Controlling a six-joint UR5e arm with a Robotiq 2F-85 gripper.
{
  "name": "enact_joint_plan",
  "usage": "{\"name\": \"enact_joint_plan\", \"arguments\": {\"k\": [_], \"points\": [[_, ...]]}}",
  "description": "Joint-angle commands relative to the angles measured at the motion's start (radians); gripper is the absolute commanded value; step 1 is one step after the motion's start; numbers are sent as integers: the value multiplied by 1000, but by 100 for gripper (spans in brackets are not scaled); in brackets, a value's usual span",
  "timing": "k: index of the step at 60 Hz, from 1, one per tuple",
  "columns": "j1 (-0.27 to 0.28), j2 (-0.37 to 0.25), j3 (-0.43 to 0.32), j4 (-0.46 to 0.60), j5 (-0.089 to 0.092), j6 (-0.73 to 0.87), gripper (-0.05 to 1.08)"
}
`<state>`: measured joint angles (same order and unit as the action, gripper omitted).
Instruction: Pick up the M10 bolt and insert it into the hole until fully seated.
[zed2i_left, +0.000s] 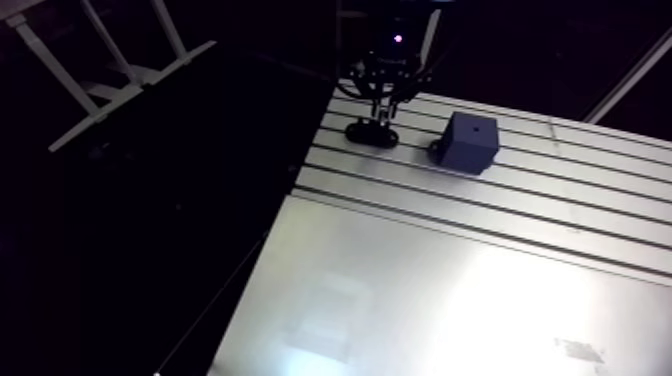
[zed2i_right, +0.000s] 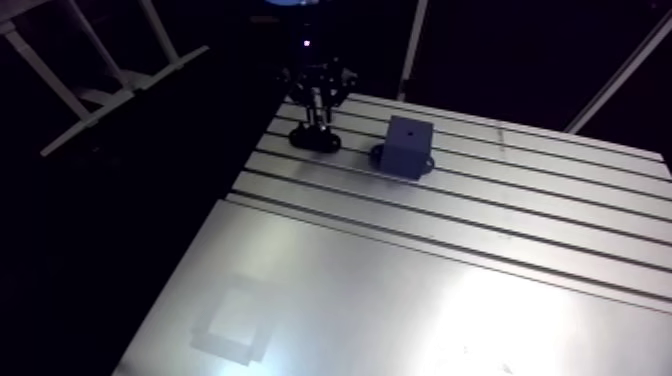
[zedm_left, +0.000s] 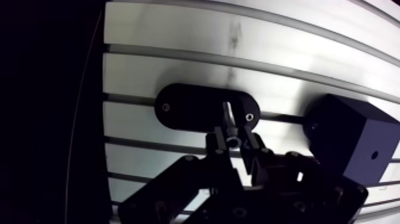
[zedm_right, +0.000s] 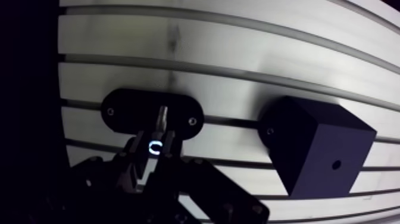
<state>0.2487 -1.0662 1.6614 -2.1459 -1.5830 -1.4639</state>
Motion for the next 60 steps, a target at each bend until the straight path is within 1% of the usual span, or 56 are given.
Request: {"name": "enact_joint_plan", "arguments": {"k": [1,5,6,15,19,33,38,42,49,50,51,52,55,56,60], "points": [[-1,-27,-13,15,-4,-2,95],[-2,-39,-26,42,-5,-3,98],[-2,-45,-36,63,-7,-2,99],[-5,-70,-76,139,-12,-2,101],[-8,-99,-98,175,-13,-2,105],[-9,-144,-163,276,-13,-3,108],[-13,-149,-183,311,-14,-6,108],[-26,-156,-211,356,-16,-6,108],[-43,-164,-234,400,-18,-9,108],[-48,-165,-245,422,-22,-11,108],[-48,-165,-245,422,-22,-11,108],[-52,-163,-255,450,-25,-17,108],[-54,-163,-267,481,-27,-29,108],[-66,-163,-286,535,-28,-45,108],[-73,-163,-294,553,-27,-49,108]]}}
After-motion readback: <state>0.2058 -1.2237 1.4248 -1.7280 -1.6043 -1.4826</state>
